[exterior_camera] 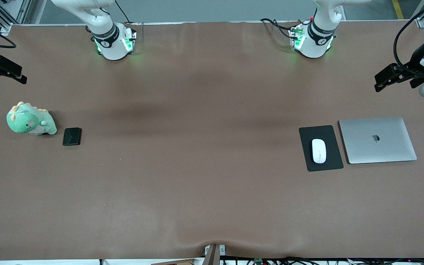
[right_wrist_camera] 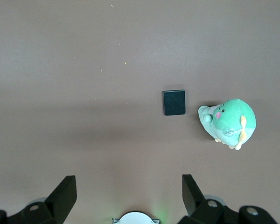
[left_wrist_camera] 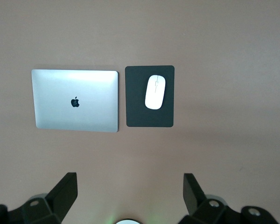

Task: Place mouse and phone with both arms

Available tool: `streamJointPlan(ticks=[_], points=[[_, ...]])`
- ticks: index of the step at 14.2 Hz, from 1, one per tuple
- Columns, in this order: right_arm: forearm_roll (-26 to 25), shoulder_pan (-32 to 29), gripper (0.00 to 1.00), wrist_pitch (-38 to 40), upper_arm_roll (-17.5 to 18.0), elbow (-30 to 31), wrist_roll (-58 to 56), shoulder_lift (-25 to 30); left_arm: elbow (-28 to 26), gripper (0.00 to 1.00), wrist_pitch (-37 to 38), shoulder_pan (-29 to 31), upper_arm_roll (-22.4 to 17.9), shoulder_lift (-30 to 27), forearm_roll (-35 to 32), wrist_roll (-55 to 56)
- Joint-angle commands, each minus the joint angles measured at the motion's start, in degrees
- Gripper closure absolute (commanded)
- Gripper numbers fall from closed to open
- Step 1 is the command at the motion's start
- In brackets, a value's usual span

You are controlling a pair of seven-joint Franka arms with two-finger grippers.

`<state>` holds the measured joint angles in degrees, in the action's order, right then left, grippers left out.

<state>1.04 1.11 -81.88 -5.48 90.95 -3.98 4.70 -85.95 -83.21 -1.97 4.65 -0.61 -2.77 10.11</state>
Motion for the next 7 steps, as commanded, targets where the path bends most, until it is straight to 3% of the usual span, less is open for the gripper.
streamJointPlan(ticks=[1, 7], points=[[-0.5, 0.7, 0.00, 0.1, -0.7, 0.4, 0.9, 0.6, 0.6, 0.00, 1.0, -0.1, -0.2, -0.3, 1.1, -0.7], [-0.5, 1.0, 0.00, 0.0, -0.6, 0.5, 0.9, 0.6, 0.6, 0.00, 1.0, 0.0, -0.2, -0.3, 1.1, -0.7]])
